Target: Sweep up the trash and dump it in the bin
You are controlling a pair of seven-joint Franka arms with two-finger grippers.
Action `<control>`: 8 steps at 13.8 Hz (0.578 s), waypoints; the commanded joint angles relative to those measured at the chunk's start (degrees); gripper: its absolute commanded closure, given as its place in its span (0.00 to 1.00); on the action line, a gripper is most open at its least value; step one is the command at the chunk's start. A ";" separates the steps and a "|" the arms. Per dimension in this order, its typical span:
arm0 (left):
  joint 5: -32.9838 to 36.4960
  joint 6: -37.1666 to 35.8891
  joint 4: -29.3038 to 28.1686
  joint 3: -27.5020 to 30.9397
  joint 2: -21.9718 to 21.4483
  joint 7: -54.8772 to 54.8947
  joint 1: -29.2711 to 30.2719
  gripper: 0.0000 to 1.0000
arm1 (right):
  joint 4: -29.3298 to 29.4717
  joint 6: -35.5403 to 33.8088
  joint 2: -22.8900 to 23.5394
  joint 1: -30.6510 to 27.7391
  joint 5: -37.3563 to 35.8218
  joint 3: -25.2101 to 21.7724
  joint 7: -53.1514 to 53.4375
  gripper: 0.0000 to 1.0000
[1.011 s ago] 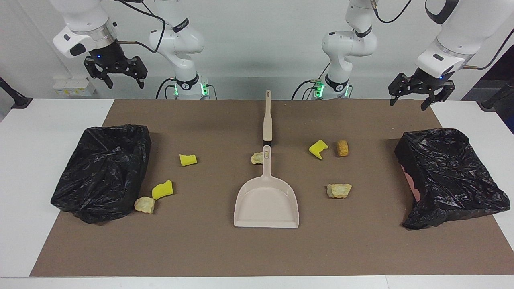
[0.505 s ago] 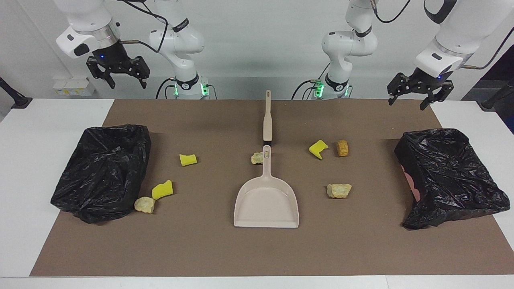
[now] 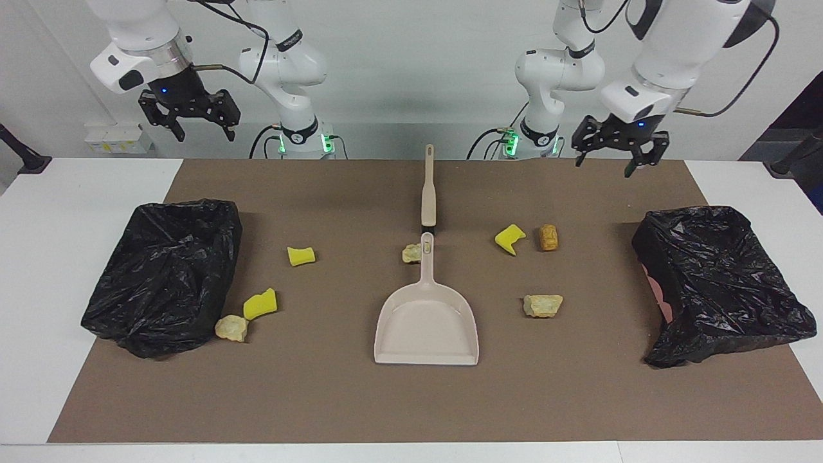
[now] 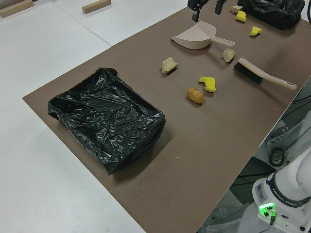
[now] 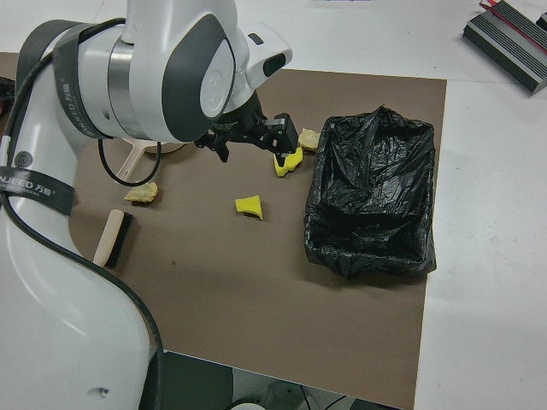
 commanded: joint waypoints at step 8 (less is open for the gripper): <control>-3.80 19.36 -27.16 -24.22 -8.55 -24.45 0.02 0.00 | -1.33 3.86 2.39 -0.42 3.38 4.50 -1.11 0.00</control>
